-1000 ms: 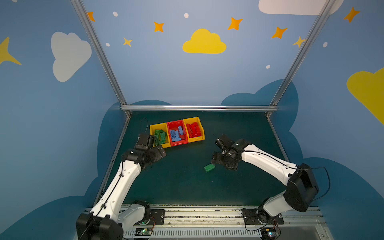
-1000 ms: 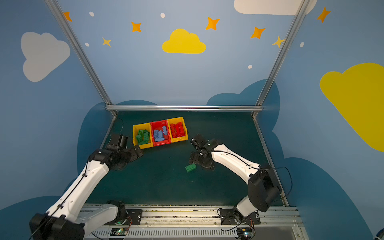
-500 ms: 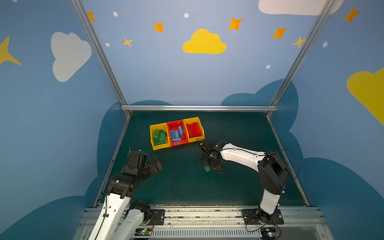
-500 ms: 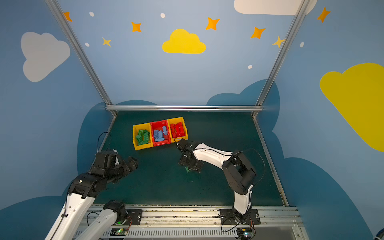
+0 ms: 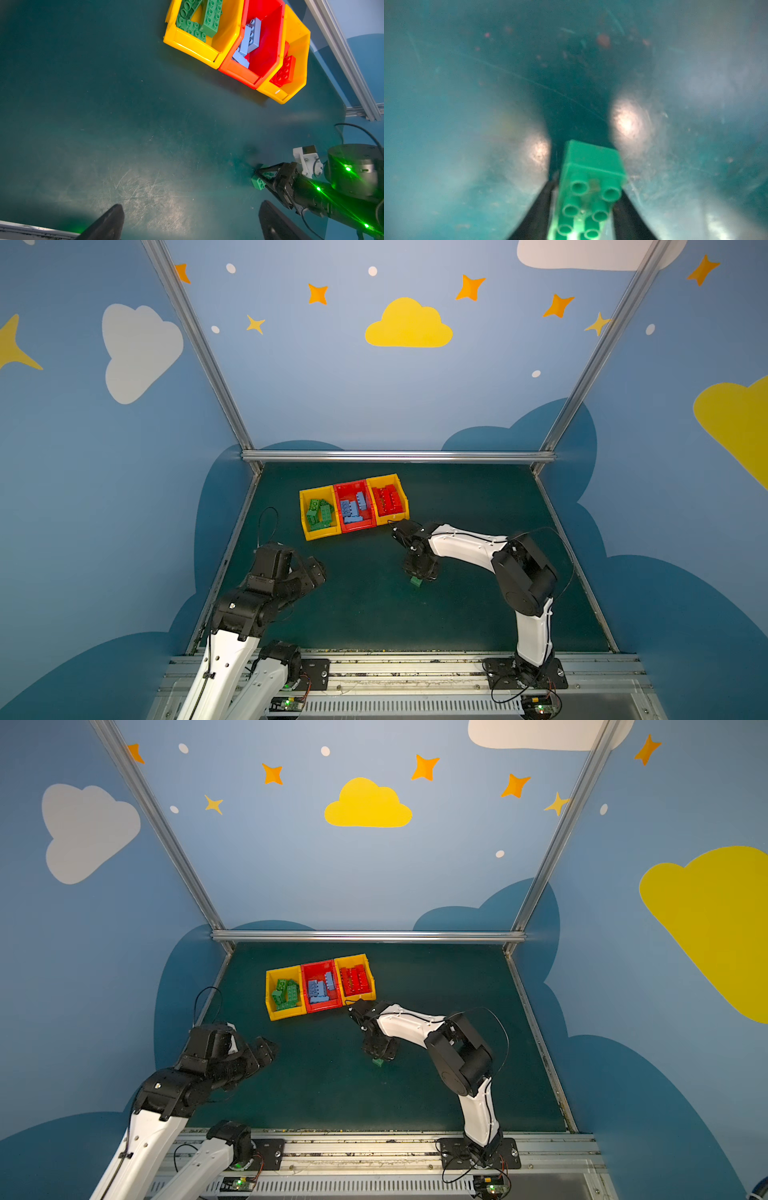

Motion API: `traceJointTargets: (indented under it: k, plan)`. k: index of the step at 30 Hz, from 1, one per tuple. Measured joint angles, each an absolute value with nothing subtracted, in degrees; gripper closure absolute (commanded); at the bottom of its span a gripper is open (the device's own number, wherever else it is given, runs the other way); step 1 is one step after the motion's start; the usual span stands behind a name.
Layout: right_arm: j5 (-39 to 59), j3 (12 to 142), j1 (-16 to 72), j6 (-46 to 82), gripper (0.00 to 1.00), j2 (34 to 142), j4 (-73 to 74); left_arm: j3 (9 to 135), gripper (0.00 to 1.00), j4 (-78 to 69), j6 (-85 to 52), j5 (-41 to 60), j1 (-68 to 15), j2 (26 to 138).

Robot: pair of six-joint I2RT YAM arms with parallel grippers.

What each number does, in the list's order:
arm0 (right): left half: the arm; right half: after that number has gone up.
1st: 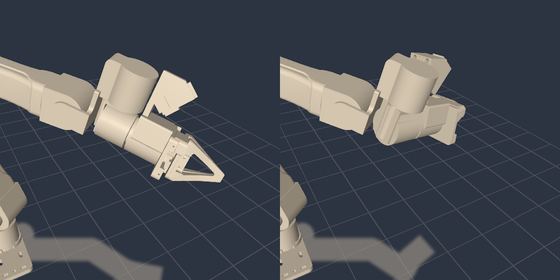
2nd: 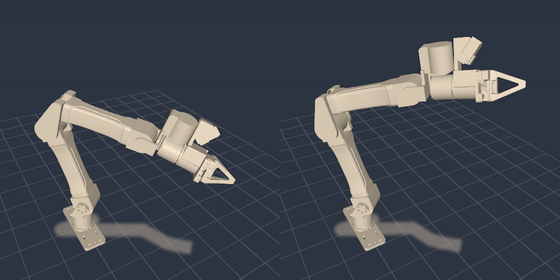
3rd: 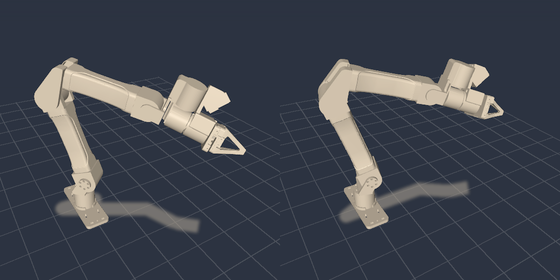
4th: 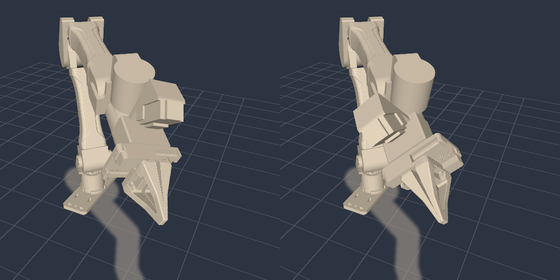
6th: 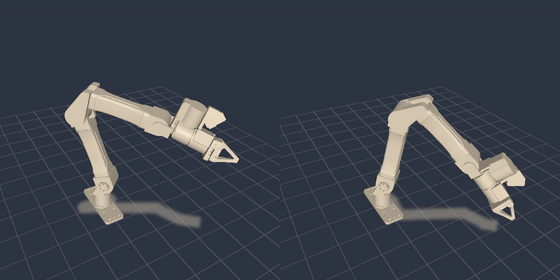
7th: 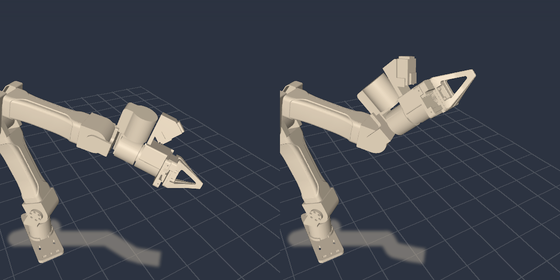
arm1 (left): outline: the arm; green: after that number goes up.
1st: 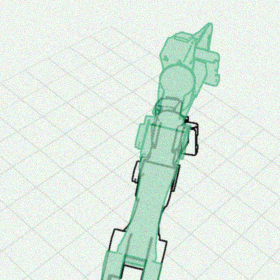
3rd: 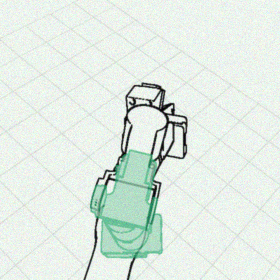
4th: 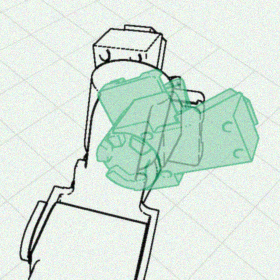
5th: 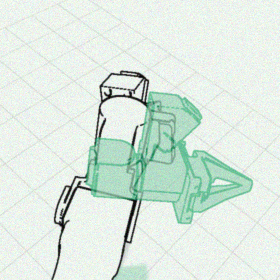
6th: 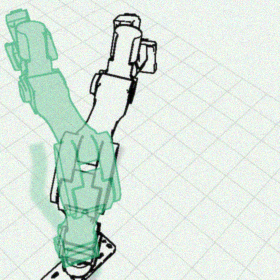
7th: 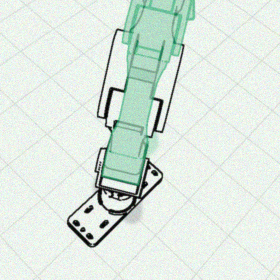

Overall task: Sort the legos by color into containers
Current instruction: 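Grasp the last green brick with the right gripper while the left arm draws back, then carry the green brick with the right gripper and drop it into the green-brick bin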

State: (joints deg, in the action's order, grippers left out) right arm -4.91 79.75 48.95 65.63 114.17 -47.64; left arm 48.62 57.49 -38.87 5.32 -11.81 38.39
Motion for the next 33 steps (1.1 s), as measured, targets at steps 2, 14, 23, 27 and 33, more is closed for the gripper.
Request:
traceJointTargets:
  k: [2,14,23,27,33]
  plan:
    - [-4.89,80.95,48.95,64.16,0.78,114.65,-48.29,49.23,0.00,57.54,-39.31,5.06,-11.81,38.65]
    - [2.20,105.41,48.95,44.93,0.80,119.94,-51.27,52.23,0.00,57.87,-42.59,0.75,-9.54,42.13]
    - [18.39,130.67,48.95,29.23,0.78,134.41,-45.60,55.27,0.00,58.06,-43.88,1.48,-4.25,47.59]
    - [23.83,137.14,48.80,24.71,0.77,139.33,-42.33,58.65,0.00,58.67,-43.29,1.32,-3.31,49.43]
    - [30.13,143.04,48.01,24.32,0.76,145.82,-33.58,62.92,0.00,60.73,-40.84,0.62,-2.37,52.66]
